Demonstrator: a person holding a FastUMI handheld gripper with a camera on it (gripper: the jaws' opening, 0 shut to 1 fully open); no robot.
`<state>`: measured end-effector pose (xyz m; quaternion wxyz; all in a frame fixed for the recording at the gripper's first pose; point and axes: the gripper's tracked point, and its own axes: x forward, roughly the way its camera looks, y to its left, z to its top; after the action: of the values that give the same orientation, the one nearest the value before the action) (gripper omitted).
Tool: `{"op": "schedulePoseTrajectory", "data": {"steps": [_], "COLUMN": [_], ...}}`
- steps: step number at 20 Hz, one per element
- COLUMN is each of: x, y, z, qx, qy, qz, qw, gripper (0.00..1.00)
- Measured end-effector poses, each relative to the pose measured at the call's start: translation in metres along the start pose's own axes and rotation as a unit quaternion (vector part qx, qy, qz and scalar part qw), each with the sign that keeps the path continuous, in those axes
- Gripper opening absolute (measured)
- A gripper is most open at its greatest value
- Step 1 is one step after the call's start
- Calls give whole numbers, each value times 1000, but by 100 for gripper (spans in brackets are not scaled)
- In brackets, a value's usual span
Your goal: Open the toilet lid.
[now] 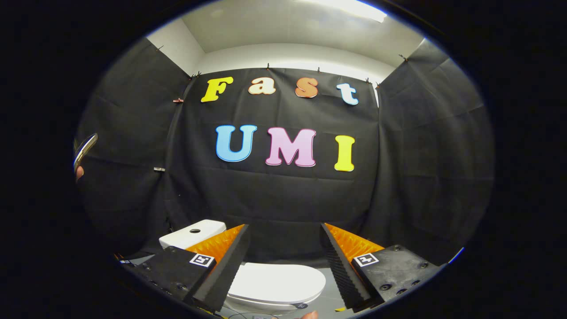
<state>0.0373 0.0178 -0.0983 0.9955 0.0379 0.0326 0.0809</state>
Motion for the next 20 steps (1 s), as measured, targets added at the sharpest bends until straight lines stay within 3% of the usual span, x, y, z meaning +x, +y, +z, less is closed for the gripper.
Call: {"op": "schedulePoseTrajectory", "data": {"steps": [6, 10, 13, 20], "x": [13, 21, 24, 30], "y": [-13, -38, -64, -110], "z": [-58, -115, -172, -305], "qx": [125, 197, 254, 371], "qy": [38, 81, 133, 240], "qz": [62, 85, 83, 58], "qw": [990, 973, 955, 895], "gripper": [99, 98, 98, 98]}}
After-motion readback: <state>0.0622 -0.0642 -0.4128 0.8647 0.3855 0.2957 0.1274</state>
